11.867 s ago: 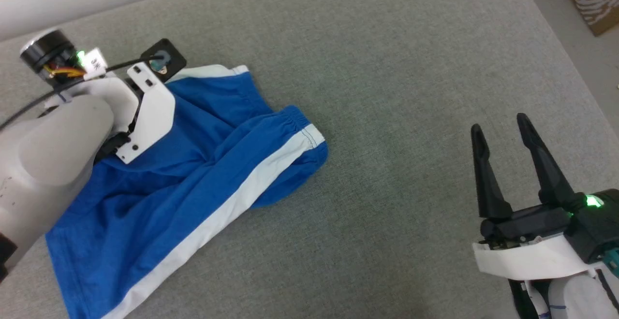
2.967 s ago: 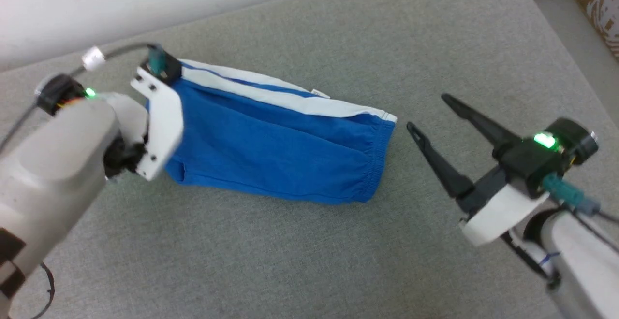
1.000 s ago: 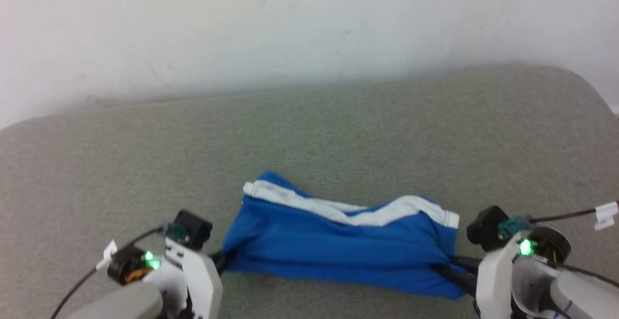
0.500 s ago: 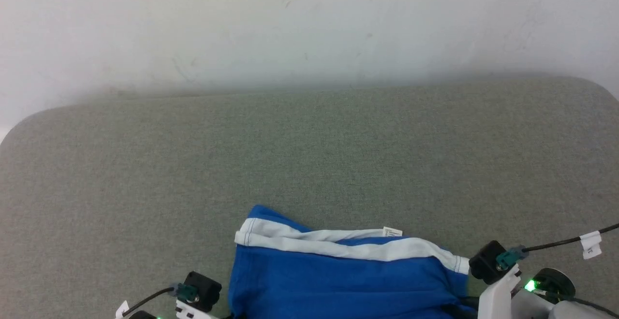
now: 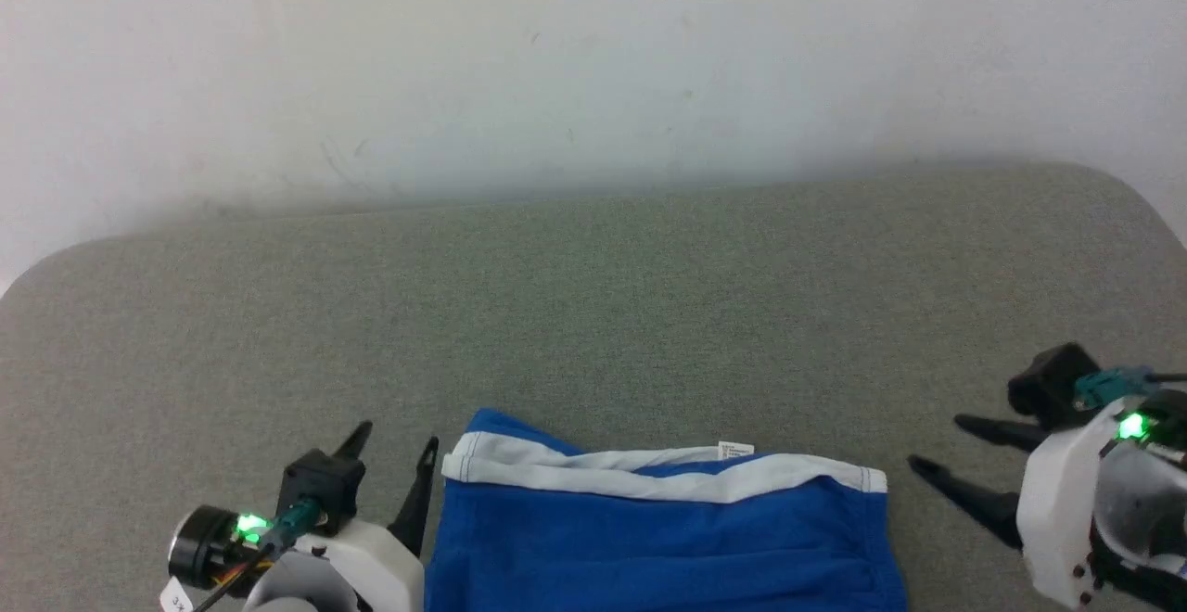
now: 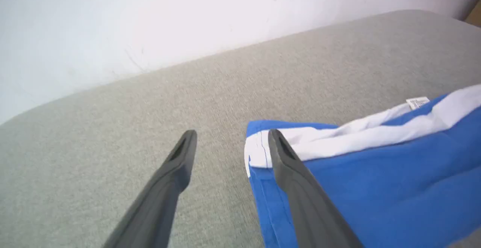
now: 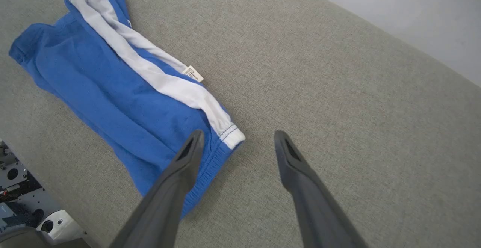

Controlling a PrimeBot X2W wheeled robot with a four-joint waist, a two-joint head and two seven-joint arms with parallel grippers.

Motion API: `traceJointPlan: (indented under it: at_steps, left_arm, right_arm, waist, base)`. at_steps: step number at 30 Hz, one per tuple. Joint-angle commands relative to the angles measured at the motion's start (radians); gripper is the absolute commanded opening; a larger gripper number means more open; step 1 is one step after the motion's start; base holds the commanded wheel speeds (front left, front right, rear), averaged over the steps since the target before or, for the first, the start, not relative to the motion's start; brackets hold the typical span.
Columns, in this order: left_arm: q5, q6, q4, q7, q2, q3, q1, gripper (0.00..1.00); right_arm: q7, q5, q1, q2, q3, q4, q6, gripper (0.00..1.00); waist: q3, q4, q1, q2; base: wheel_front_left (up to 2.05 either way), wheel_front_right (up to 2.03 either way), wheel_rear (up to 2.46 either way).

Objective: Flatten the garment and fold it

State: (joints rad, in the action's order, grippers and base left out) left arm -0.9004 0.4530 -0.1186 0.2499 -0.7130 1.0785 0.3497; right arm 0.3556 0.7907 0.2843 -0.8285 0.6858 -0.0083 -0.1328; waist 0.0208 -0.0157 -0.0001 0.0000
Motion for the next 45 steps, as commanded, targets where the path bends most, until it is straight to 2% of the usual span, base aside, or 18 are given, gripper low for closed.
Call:
traceJointPlan:
  at_steps: [1,4,7,12,18,21,25,26,29,33,34,35,41,45]
  left_arm:
    - [0.04,0.039,0.019,0.009,0.005,-0.034,-0.017,1.0]
    - [0.143,0.111,0.088,0.011,0.035,-0.161,-0.05,1.0]
    - [0.26,0.159,0.155,0.011,0.071,-0.293,-0.11,1.0]
    - [0.432,0.17,0.252,0.012,0.158,-0.507,-0.222,1.0]
    - [0.576,0.12,0.284,0.012,0.28,-0.703,-0.331,1.0]
    - [0.636,0.063,0.302,0.012,0.342,-0.779,-0.363,1.0]
    - [0.697,-0.019,0.287,0.012,0.414,-0.854,-0.398,1.0]
    - [0.697,-0.019,0.287,0.012,0.414,-0.854,-0.398,1.0]
    - [0.733,-0.067,0.254,0.012,0.461,-0.901,-0.408,1.0]
    - [0.771,-0.129,0.226,0.012,0.511,-0.948,-0.411,1.0]
    - [0.779,-0.142,0.224,0.012,0.521,-0.961,-0.412,1.0]
    - [0.787,-0.153,0.223,0.012,0.529,-0.973,-0.415,1.0]
    - [0.836,-0.198,0.224,0.012,0.562,-1.024,-0.435,1.0]
    - [0.858,-0.218,0.233,0.012,0.572,-1.038,-0.443,1.0]
  right_arm:
    - [0.027,0.001,-0.014,-0.001,-0.046,-0.008,0.002,1.0]
    - [0.103,0.002,-0.047,0.01,-0.13,-0.018,0.002,1.0]
    - [0.185,0.021,-0.085,0.041,-0.19,-0.018,0.002,1.0]
    - [0.283,0.028,-0.143,0.114,-0.244,0.005,0.002,1.0]
    - [0.336,0.023,-0.184,0.21,-0.275,0.084,0.002,1.0]
    - [0.34,0.033,-0.188,0.264,-0.286,0.132,0.002,1.0]
    - [0.338,0.012,-0.191,0.318,-0.263,0.194,0.002,1.0]
    - [0.338,0.012,-0.191,0.318,-0.263,0.194,0.002,1.0]
    - [0.333,0.008,-0.201,0.355,-0.241,0.24,0.002,1.0]
    - [0.297,-0.003,-0.189,0.372,-0.22,0.263,0.002,1.0]
    - [0.283,-0.005,-0.183,0.372,-0.218,0.265,0.002,0.08]
    - [0.273,-0.003,-0.176,0.371,-0.218,0.266,0.002,0.0]
    - [0.208,0.01,-0.119,0.339,-0.254,0.252,0.002,0.0]
    - [0.201,0.02,-0.088,0.285,-0.291,0.226,0.002,0.0]
  waist:
    - [-0.003,0.001,0.0001,0.0]
    - [-0.012,0.009,0.0001,0.0]
    - [-0.025,0.021,0.0001,0.0]
    - [-0.051,0.047,0.0001,0.0]
    - [-0.09,0.078,0.0001,0.0]
    - [-0.107,0.089,0.0001,0.0]
    - [-0.124,0.101,0.0001,0.0]
    - [-0.124,0.101,0.0001,0.0]
    - [-0.13,0.108,0.0001,0.0]
    - [-0.128,0.108,0.0001,0.0]
    - [-0.125,0.106,0.0001,0.0]
    - [-0.122,0.103,0.0001,0.0]
    - [-0.098,0.084,0.0001,0.0]
    - [-0.087,0.07,0.0001,0.0]
  base:
    - [0.0,0.0,0.0]
    - [0.0,0.0,0.0]
    - [0.0,0.0,0.0]
    - [0.0,0.0,0.0]
    - [0.0,0.0,0.0]
    - [0.0,0.0,0.0]
    - [0.0,0.0,0.0]
    - [0.0,0.0,0.0]
    - [0.0,0.0,0.0]
    - [0.0,0.0,0.0]
    - [0.0,0.0,0.0]
    - [0.0,0.0,0.0]
    - [0.0,0.0,0.0]
    - [0.0,0.0,0.0]
